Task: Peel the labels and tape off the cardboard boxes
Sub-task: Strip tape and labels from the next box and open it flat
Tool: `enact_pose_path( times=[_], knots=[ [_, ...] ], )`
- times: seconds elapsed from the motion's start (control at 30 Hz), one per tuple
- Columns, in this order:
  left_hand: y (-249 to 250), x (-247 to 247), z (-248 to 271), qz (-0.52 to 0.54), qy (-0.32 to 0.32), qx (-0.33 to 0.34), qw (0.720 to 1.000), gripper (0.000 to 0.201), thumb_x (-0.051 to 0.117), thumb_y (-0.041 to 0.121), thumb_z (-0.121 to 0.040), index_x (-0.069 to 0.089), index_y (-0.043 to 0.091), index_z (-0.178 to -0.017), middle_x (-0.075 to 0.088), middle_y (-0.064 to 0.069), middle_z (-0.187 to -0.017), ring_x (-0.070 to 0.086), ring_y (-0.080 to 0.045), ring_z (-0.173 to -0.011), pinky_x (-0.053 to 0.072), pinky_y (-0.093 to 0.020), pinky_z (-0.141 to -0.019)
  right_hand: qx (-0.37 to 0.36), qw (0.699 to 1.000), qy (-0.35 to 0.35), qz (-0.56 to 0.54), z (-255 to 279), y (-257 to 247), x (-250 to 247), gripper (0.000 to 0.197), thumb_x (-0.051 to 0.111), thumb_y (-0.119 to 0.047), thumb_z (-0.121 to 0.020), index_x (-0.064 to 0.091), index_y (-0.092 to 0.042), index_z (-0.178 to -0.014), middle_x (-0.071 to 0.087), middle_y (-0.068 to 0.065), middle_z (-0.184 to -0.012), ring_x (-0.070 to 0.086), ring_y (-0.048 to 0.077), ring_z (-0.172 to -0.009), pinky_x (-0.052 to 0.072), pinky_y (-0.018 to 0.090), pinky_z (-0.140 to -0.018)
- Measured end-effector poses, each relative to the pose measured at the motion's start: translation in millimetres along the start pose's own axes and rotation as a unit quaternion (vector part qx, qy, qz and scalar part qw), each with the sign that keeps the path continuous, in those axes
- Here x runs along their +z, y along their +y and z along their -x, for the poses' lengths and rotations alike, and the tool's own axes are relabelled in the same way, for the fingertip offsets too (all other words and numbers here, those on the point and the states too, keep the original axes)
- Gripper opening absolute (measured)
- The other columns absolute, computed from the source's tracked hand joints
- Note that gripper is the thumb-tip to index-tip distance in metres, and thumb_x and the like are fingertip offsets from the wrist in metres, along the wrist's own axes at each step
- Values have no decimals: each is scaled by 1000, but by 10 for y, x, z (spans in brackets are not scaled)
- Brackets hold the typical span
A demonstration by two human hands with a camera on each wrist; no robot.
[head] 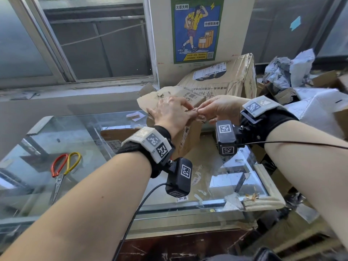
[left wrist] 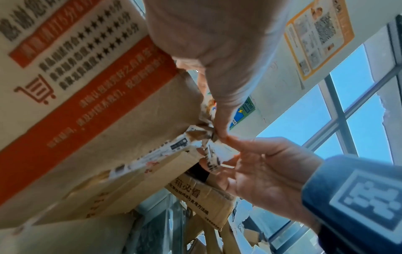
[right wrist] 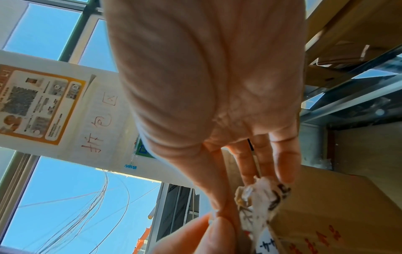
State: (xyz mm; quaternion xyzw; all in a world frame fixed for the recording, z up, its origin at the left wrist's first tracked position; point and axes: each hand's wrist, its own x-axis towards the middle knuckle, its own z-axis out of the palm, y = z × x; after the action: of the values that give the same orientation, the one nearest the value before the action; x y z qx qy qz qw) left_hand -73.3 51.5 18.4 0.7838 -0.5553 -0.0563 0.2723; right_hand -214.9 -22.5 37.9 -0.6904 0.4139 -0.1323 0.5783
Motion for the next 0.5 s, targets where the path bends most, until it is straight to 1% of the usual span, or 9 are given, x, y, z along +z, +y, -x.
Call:
enact_pose_path(
  times=[0.07, 0.13, 0.17, 0.23, 0.33, 0.43, 0.5],
  knots=[
    [-29, 27, -54, 26, -4, -10, 1000, 22, 69, 60, -76, 68, 40, -85, 59, 2, -126, 40, -25, -129, 14, -63, -110, 6, 999, 5, -52, -23, 35, 7, 9, 58, -3, -88, 65, -4, -95, 65, 7, -84, 61, 14, -75, 52, 20, -69],
    [-69, 37, -102, 53, -15, -16, 998, 22, 69, 62, -73, 68, 42, -81, 61, 5, -125, 40, -24, -130, 13, -64, -110, 9, 992, 11, -124, -63, 81, 31, 12, 59, -2, -85, 63, -3, -97, 66, 12, -91, 63, 21, -84, 53, 31, -80],
    [-83, 41, -116, 59, -19, -15, 998, 21, 69, 64, -72, 68, 43, -79, 61, 7, -125, 40, -24, -131, 13, -64, -110, 7, 988, 18, -153, -79, 95, 50, 12, 59, -1, -84, 62, -3, -96, 67, 14, -93, 64, 24, -85, 54, 34, -82],
    [-102, 45, -128, 62, -19, -13, 998, 19, 70, 62, -73, 69, 44, -79, 59, 9, -128, 39, -23, -131, 13, -63, -110, 3, 983, 36, -178, -104, 103, 85, 10, 55, 0, -84, 61, -3, -91, 67, 14, -91, 66, 25, -83, 55, 37, -83],
    [-110, 59, -117, 55, 0, -5, 998, 13, 69, 52, -80, 71, 40, -87, 59, 9, -129, 39, -21, -131, 13, -61, -111, 4, 987, 34, -158, -110, 89, 100, 7, 54, -1, -85, 61, -4, -85, 67, 12, -84, 66, 23, -79, 52, 39, -89],
    [-110, 58, -112, 41, 15, -1, 999, 14, 66, 48, -85, 72, 38, -92, 59, 8, -128, 40, -21, -130, 15, -60, -111, 10, 989, 40, -141, -110, 76, 73, 15, 51, -8, -91, 58, -7, -77, 64, 6, -70, 62, 22, -76, 48, 40, -94],
    [-113, 68, -125, 36, 17, -4, 999, 14, 65, 47, -85, 72, 38, -94, 58, 9, -130, 40, -21, -130, 16, -59, -111, 10, 986, 44, -161, -110, 88, 56, 15, 49, -10, -93, 54, -9, -78, 61, 2, -62, 61, 21, -74, 49, 40, -92]
  ],
)
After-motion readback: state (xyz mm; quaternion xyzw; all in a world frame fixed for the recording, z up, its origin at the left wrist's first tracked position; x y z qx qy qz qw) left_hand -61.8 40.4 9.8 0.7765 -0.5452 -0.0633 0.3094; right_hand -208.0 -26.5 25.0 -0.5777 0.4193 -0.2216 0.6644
